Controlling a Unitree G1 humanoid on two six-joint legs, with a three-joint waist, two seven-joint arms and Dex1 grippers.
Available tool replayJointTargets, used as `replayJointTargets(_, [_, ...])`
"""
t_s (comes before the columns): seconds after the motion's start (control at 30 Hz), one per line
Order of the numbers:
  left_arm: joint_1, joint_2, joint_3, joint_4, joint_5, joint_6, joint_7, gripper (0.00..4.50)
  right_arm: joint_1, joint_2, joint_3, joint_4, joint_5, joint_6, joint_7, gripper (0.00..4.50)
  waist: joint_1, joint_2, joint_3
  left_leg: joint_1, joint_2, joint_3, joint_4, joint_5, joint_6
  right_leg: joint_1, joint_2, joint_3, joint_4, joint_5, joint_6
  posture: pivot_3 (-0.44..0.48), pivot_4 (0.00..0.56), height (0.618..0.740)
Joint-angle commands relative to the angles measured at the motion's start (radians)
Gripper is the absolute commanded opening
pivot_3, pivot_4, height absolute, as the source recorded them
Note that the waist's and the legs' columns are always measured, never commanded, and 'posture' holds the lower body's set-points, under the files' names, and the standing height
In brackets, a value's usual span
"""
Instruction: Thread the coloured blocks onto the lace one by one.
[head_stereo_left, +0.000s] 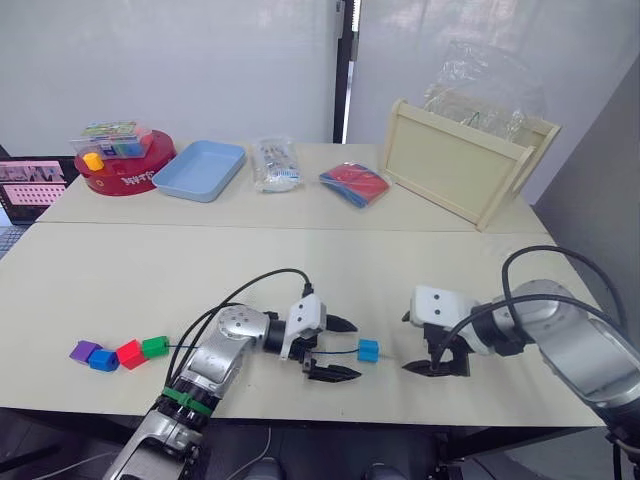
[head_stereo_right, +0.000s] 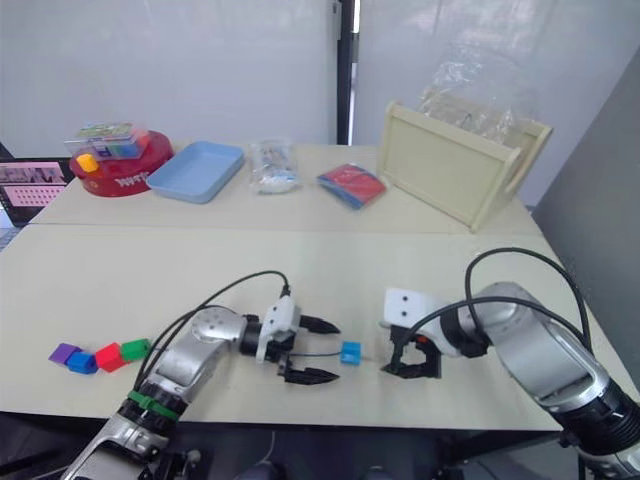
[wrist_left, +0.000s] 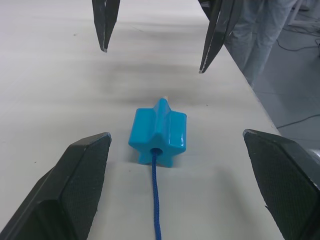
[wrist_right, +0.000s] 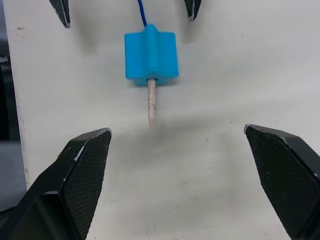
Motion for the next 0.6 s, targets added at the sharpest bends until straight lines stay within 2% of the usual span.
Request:
replayJointTargets(0.03, [-0.035,-0.032,-0.018,0.042,0.025,-0.051,-0.001,4.47,0.003,-0.014,-0.037,-0.034,0.009,0.005,-0.025,4.50,0.002,0.000,0.000,0.000,0.000,0.000,0.000,0.000,0.000,0.000,0.000,0.000,0.000,0.000,0.000,0.000,0.150,0.740])
replayJointTargets(0.2, [-0.067,-0.078,-0.024,0.128,0.067,-0.123,0.026,4.47,0.024,-0.017,-0.044,-0.047,0.020,0.015,-0.047,4.50,0.004,0.000,0.000,-0.001,0.000,0.000,0.000,0.000,0.000,0.000,0.000,0.000,0.000,0.000,0.000,0.000,0.150,0.740])
replayJointTargets(0.3, [-0.075,-0.098,-0.021,0.154,0.063,-0.138,0.019,3.70,0.042,-0.008,-0.049,-0.055,0.031,0.019,-0.064,4.50,0.004,0.000,0.000,-0.001,0.000,0.000,0.001,0.000,0.000,0.000,0.000,0.000,0.000,0.000,0.000,0.000,0.150,0.740])
replayJointTargets(0.47, [-0.084,-0.107,-0.027,0.174,0.071,-0.146,0.012,1.79,0.061,0.019,0.011,-0.041,0.001,0.003,-0.107,4.50,0.003,0.000,0.000,0.000,0.000,0.000,0.001,0.000,0.000,0.000,0.000,0.000,0.000,0.000,0.000,0.000,0.150,0.740])
replayJointTargets(0.5, [-0.086,-0.108,-0.027,0.176,0.073,-0.146,0.012,1.69,0.061,0.026,0.021,-0.039,-0.002,0.001,-0.112,4.50,0.003,0.000,0.000,0.000,0.000,0.000,0.001,0.000,0.000,0.000,0.000,0.000,0.000,0.000,0.000,0.000,0.150,0.740])
replayJointTargets(0.53, [-0.087,-0.108,-0.028,0.178,0.074,-0.147,0.012,1.40,0.062,0.032,0.031,-0.036,-0.005,-0.002,-0.118,4.50,0.003,0.000,0.000,0.000,0.000,0.000,0.000,0.000,0.000,0.000,0.000,0.000,0.000,0.000,0.000,0.000,0.150,0.740])
replayJointTargets(0.6, [-0.089,-0.108,-0.026,0.183,0.075,-0.148,0.011,1.39,0.059,0.050,0.050,-0.025,-0.016,-0.010,-0.130,4.50,0.003,0.000,0.000,0.000,0.000,0.000,0.001,0.000,0.000,0.000,0.000,0.000,0.000,0.000,0.000,0.000,0.150,0.740])
